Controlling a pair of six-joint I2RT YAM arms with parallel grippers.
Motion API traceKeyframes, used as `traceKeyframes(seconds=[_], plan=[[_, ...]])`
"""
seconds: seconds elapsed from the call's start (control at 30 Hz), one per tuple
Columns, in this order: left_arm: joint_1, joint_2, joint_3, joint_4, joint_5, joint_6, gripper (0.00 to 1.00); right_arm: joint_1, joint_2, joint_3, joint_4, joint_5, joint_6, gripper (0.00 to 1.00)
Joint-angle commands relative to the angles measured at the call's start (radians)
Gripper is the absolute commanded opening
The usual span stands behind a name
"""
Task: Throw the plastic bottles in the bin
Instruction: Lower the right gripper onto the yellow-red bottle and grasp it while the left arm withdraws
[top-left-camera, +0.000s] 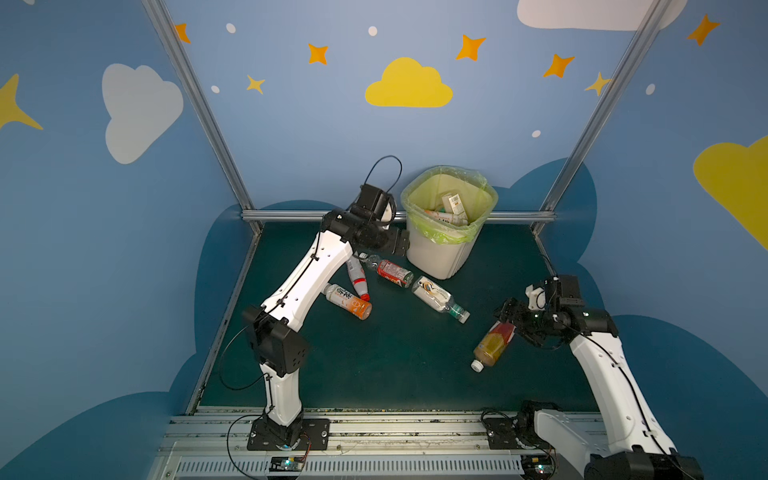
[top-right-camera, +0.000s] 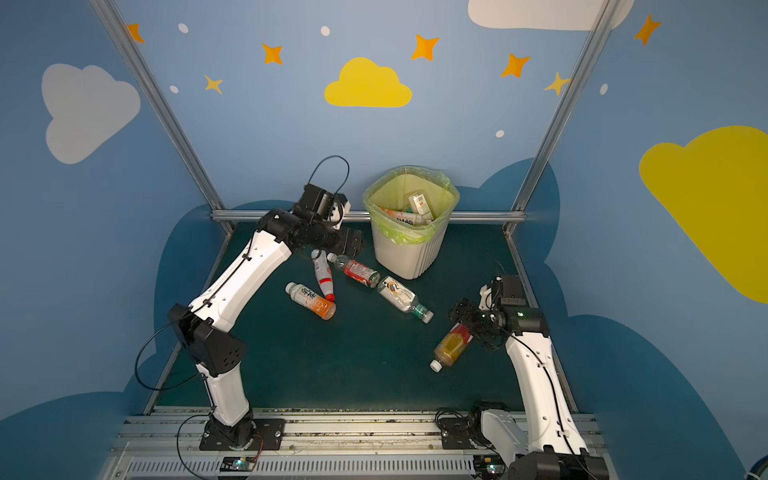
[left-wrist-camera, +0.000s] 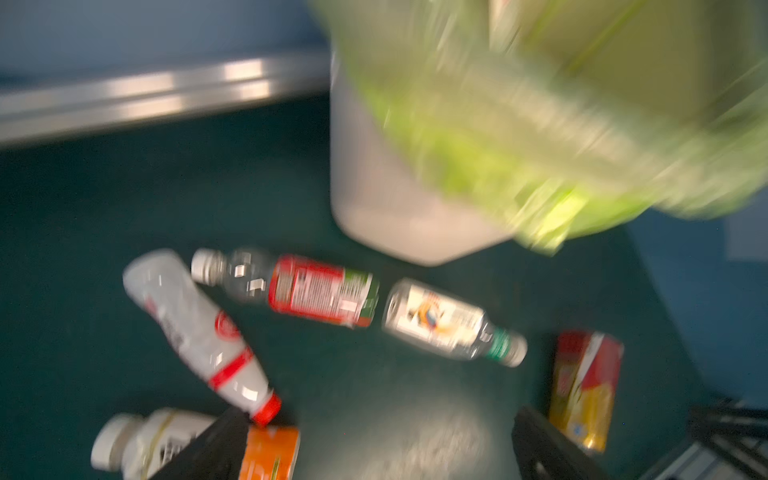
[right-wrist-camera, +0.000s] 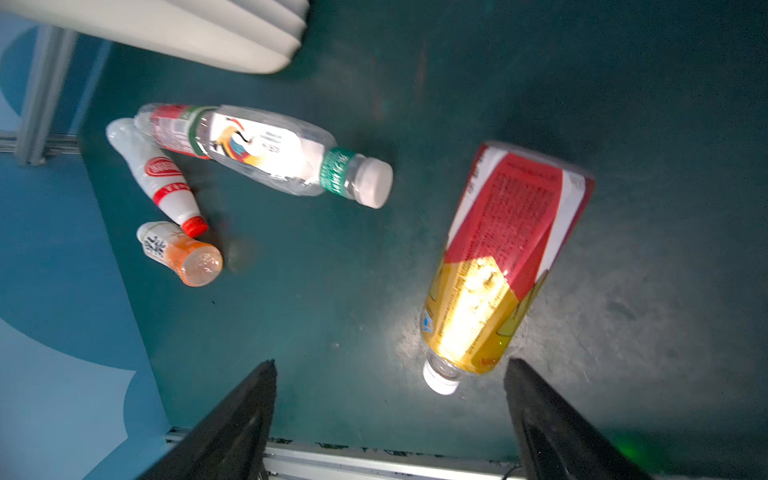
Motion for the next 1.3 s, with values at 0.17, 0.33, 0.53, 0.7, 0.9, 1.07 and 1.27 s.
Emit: traceKeyframes(seconds=[0.17,0.33,0.53,0.7,0.9,1.07,1.27], plan=[[0.020,-0.354,-0.494,0.293,-0.096,-0.112,1.00,0.000,-0.032,-0.074,-0.020,0.029,0.061,0.87],[0.069,-0.442,-0.586,0.352,-0.096,-0.157,1.00,0.000,-0.032,-0.075,-0.034,0.034,0.045,0.88],[0.082,-0.437,-0.592,0.286,-0.094,-0.154,1.00,0.001,-0.069,-0.094,-0.045,0.057,0.053,0.92],[0.083,-0.443,-0.614,0.267,-0.107,-0.185,1.00,-0.001,-0.097,-0.126,-0.038,0.062,0.078,0.92],[0.083,-0.448,-0.651,0.248,-0.127,-0.229,1.00,-0.003,-0.089,-0.143,-0.027,0.064,0.091,0.91],[0.083,-0.459,-0.667,0.241,-0.115,-0.228,1.00,-0.003,-0.056,-0.156,0.008,0.072,0.101,0.91],[0.083,-0.485,-0.678,0.237,-0.124,-0.210,1.00,-0.018,0.012,-0.181,0.076,0.099,0.104,0.91]])
